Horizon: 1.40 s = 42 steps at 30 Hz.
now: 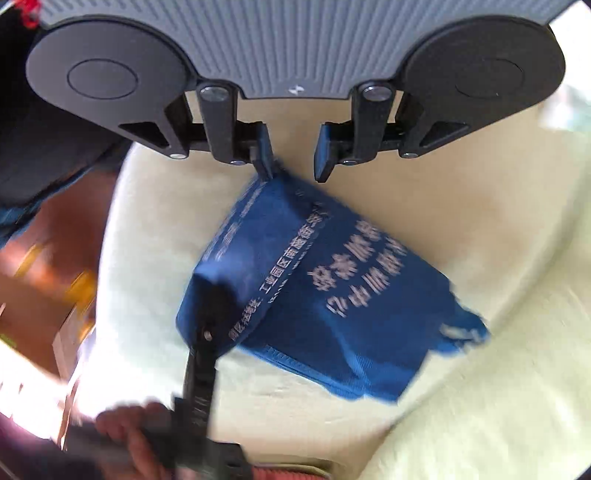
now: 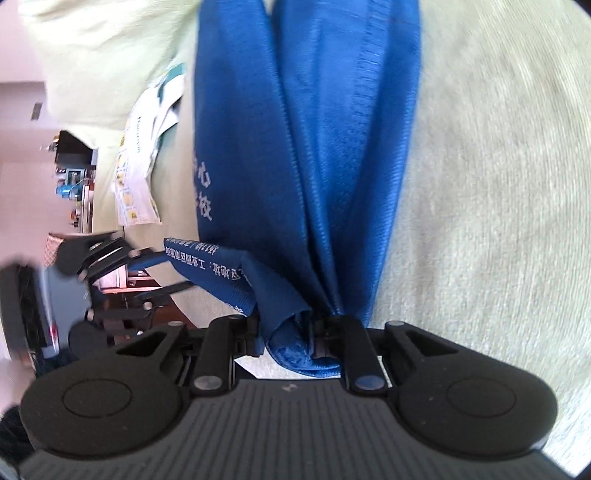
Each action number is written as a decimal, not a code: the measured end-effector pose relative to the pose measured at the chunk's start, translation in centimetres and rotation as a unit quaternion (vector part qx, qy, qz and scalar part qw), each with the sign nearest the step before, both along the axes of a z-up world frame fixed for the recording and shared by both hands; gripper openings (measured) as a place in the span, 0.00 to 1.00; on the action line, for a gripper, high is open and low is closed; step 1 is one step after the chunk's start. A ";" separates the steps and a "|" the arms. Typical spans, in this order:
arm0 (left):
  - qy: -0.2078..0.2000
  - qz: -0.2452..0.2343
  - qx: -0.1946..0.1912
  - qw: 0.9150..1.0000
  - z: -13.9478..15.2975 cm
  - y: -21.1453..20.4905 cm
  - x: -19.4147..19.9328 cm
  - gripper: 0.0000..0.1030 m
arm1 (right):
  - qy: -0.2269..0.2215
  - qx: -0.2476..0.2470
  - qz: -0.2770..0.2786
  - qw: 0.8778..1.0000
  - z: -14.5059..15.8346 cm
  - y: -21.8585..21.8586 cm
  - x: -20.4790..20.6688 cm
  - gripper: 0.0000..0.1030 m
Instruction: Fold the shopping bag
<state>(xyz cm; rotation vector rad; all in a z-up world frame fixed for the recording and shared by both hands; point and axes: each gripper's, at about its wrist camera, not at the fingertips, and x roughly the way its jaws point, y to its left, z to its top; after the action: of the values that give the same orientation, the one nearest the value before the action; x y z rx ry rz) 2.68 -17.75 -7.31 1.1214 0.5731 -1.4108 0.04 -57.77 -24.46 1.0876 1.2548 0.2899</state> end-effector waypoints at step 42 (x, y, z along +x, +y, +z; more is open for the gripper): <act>0.139 0.064 -0.072 0.985 -4.0 -2.1 2.7 0.18 | -0.381 -0.632 0.183 0.650 4.8 18.2 -12.2 0.49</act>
<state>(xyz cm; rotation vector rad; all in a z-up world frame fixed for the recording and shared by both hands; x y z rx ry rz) 5.34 -19.83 -11.27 0.7629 0.7162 -1.4813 -12.11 -39.62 -19.64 -0.5302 0.5680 0.0779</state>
